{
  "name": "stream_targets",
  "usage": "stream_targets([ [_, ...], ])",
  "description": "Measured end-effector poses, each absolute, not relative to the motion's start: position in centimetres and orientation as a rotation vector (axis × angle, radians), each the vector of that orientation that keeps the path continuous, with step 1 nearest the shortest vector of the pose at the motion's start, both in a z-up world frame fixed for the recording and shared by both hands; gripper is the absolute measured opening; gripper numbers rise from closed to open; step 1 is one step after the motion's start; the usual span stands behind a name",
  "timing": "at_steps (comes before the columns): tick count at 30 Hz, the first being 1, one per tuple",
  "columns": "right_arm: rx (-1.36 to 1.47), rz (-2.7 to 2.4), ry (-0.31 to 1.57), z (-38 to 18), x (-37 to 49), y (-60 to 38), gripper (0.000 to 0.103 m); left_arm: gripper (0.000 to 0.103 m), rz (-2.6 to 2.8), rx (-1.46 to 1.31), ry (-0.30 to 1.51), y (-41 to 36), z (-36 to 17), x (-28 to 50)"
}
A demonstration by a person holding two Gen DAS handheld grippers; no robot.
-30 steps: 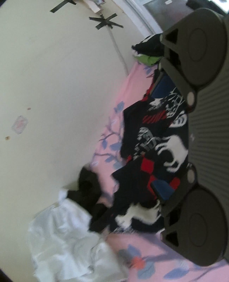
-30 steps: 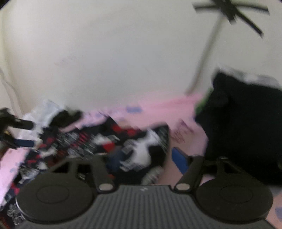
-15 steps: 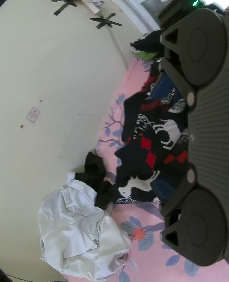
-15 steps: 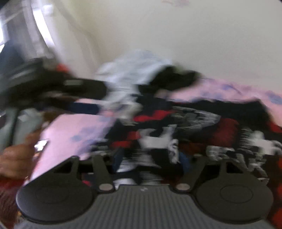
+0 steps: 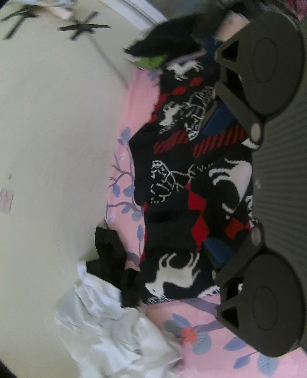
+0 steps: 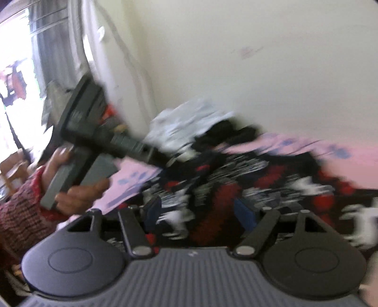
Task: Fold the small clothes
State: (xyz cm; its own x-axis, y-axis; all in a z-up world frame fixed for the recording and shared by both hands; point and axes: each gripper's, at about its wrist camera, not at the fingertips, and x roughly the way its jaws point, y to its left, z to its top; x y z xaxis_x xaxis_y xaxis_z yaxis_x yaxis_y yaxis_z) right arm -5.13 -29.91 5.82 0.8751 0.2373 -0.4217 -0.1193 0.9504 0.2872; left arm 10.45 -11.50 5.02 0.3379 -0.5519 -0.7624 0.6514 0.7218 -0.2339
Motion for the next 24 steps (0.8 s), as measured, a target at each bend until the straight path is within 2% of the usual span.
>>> stream_targets([
  [1,0.278,0.107,0.456,6.0,-5.6,-31.4,0.073,0.098,-0.776,0.161,0.945,-12.3,4.8,10.2],
  [3,0.323,-0.064,0.452,6.2,-6.2,-34.4,0.074,0.078,-0.753,0.250,0.952,-13.9,3.8,9.8],
  [4,0.333,-0.157,0.467,6.0,-6.1,-35.7,0.075,0.057,-0.727,0.294,0.938,-14.4,3.5,9.5],
  [5,0.341,-0.231,0.487,5.7,-6.0,-37.0,0.075,0.041,-0.703,0.332,0.898,-14.7,3.4,9.1],
  [6,0.359,-0.274,0.513,5.2,-5.9,-38.2,0.075,0.030,-0.711,0.332,0.881,-14.8,3.6,8.9],
  [7,0.385,-0.281,0.543,4.5,-5.7,-39.0,0.074,0.007,-0.719,0.305,0.875,-14.5,4.1,9.0],
  [9,0.435,-0.255,0.611,3.0,-4.8,-40.0,0.058,0.008,-0.733,0.222,0.851,-13.6,5.4,9.4],
  [11,0.402,-0.302,0.603,2.7,-4.4,-39.5,0.017,0.008,-0.693,0.189,0.785,-12.8,6.7,9.7],
  [12,0.408,-0.288,0.562,3.3,-4.6,-39.3,0.013,0.008,-0.673,0.172,0.746,-12.1,7.4,9.9],
  [15,0.433,-0.237,0.427,5.4,-4.4,-38.3,0.013,0.008,-0.588,0.111,0.656,-9.9,8.9,10.9],
  [18,0.409,-0.165,0.447,6.0,-2.0,-36.8,0.016,0.008,-0.478,0.050,0.611,-7.2,9.3,12.2],
  [19,0.386,-0.168,0.468,5.8,-1.2,-36.3,0.022,0.008,-0.448,0.025,0.612,-6.2,9.1,12.7],
  [20,0.367,-0.171,0.478,5.7,-0.6,-35.9,0.042,0.008,-0.435,0.002,0.626,-5.5,8.7,13.2],
  [21,0.359,-0.175,0.475,5.5,-0.4,-35.6,0.050,0.008,-0.437,-0.016,0.650,-4.8,8.2,13.6],
  [22,0.355,-0.171,0.468,5.4,-0.3,-35.3,0.056,0.008,-0.453,-0.029,0.678,-4.3,7.6,13.8],
  [24,0.342,-0.129,0.463,5.2,-0.6,-34.2,0.056,0.008,-0.468,-0.029,0.703,-4.1,6.5,13.8],
])
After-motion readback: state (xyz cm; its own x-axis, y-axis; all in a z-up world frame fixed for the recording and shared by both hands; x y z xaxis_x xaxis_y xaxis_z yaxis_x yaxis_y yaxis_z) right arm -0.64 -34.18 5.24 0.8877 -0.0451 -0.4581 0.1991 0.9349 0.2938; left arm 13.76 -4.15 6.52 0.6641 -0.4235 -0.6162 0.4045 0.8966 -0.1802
